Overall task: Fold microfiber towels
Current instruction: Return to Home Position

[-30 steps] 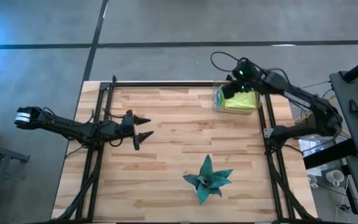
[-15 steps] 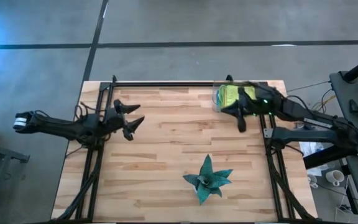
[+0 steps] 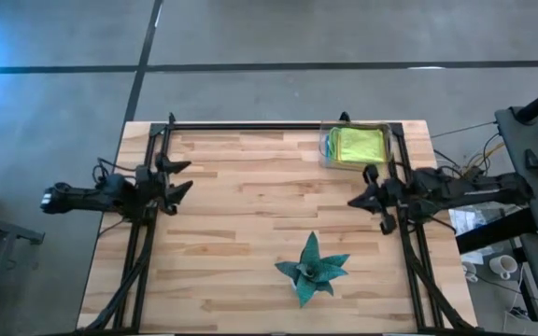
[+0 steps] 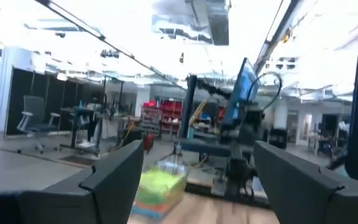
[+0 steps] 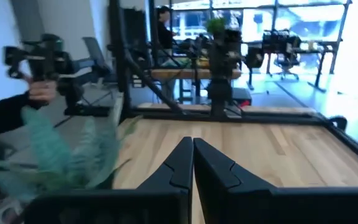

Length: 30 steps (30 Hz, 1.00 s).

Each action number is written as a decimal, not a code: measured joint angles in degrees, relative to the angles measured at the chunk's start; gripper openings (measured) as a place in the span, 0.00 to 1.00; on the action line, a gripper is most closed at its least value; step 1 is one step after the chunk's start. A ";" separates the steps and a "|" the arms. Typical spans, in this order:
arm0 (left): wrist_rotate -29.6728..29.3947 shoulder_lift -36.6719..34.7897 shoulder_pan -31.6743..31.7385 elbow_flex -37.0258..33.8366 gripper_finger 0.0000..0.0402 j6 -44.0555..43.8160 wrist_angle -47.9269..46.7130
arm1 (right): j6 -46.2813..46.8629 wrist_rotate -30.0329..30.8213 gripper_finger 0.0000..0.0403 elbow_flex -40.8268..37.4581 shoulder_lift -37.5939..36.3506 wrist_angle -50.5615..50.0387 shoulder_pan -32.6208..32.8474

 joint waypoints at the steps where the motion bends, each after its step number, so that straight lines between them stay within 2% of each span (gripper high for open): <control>1: 0.00 -1.45 0.00 -0.94 0.72 -0.02 -0.76 | -0.94 1.33 0.02 0.08 -1.64 -1.72 1.57; 3: 0.20 -3.80 0.00 -2.22 0.72 -0.02 -1.47 | -2.33 3.38 0.02 1.57 -5.57 -7.99 3.67; 6: 1.06 -2.56 0.00 -3.10 0.72 -0.39 -3.61 | -2.80 4.75 0.02 2.36 -12.51 -14.66 4.31; 10: 3.44 1.02 0.00 -3.21 0.65 -2.49 -4.56 | -1.41 4.55 0.02 -0.71 -21.30 -11.72 4.30; 11: 4.84 1.74 0.00 -3.21 0.61 -2.65 -4.14 | -1.24 4.28 0.02 -2.02 -21.61 -9.72 4.41; 14: 9.29 3.05 -0.04 -3.23 0.47 -2.86 -3.05 | -0.31 3.33 0.02 -6.41 -20.39 -3.95 4.42; 16: 9.74 3.34 -0.05 -3.23 0.33 -2.77 -3.50 | -0.12 3.43 0.02 -9.96 -17.84 2.78 4.40; 19: 9.68 3.08 -0.05 -3.25 0.09 -0.93 -4.94 | 0.34 3.52 0.02 -14.65 -16.03 7.58 4.25; 20: 10.04 2.58 -0.04 -3.25 0.05 -0.26 -6.42 | 0.83 3.54 0.02 -15.28 -16.24 8.37 4.16; 22: 10.83 0.61 -0.02 -3.28 0.03 -0.08 -11.07 | 3.18 3.43 0.02 -15.43 -17.40 7.88 4.16; 25: 11.21 -4.11 -0.02 -3.30 0.02 -1.85 -17.96 | 4.40 2.20 0.02 -14.94 -20.47 1.21 4.16; 30: 17.02 -3.26 0.01 -3.05 0.00 -0.07 -16.49 | 3.08 2.92 0.02 -17.04 -20.97 -0.26 4.16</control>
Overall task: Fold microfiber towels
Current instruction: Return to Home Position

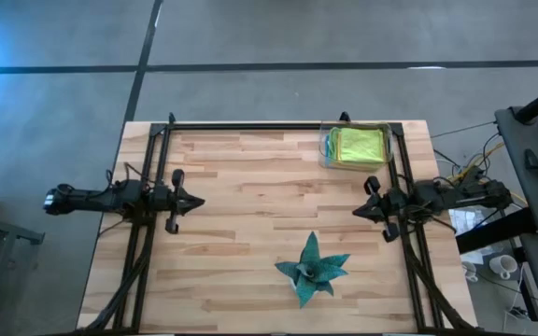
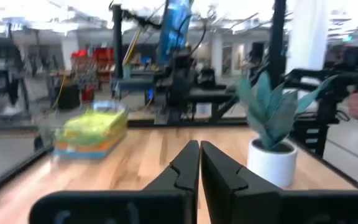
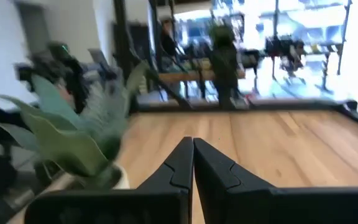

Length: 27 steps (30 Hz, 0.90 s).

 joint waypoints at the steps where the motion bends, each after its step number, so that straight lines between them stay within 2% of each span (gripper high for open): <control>1: 0.52 -0.10 0.01 -0.23 0.00 0.45 1.08 | -0.03 0.81 0.02 0.00 0.38 -0.69 0.00; 7: 3.16 -0.07 0.06 -0.27 0.00 0.49 1.13 | 0.70 2.44 0.02 0.11 0.21 -0.28 0.26; 13: 2.63 0.40 0.06 -0.32 0.00 0.98 0.32 | 0.43 12.80 0.02 0.13 1.57 -2.36 0.22; 18: 2.61 1.64 0.06 -0.32 0.00 -10.45 -2.75 | -0.14 12.60 0.02 0.13 3.33 -2.41 0.24; 20: 2.61 2.14 0.06 -0.32 0.00 -12.03 -2.93 | -1.18 12.60 0.02 0.13 4.01 -2.44 0.24; 23: 2.62 3.25 0.06 -0.34 0.00 -6.76 -3.03 | -3.84 12.55 0.02 0.13 4.70 -2.44 0.24; 27: 2.61 5.37 0.06 -0.36 0.00 6.23 -3.04 | -4.71 12.53 0.02 0.13 5.18 -2.44 0.24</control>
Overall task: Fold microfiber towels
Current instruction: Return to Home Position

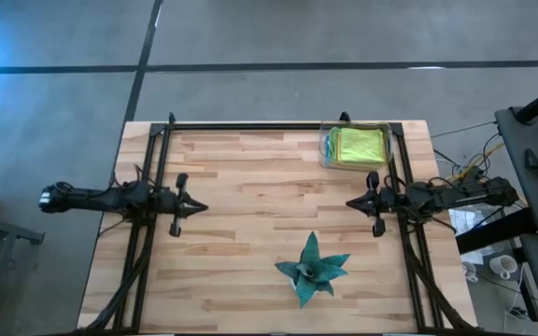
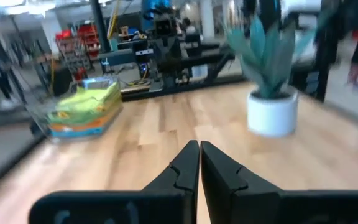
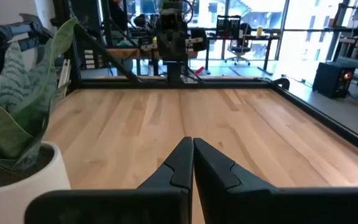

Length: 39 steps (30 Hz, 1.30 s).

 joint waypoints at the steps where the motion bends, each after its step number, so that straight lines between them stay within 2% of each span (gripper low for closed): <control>1: 0.00 0.64 0.00 0.00 0.00 2.82 0.08 | -0.02 0.00 0.02 0.00 0.04 -0.02 0.00; 5: -0.07 2.68 0.00 0.00 0.00 7.22 0.72 | -0.02 0.00 0.02 0.00 0.02 -0.02 0.00; 39: -0.09 9.28 0.00 0.00 0.00 7.33 1.28 | -0.02 0.00 0.02 0.00 0.02 -0.03 -0.02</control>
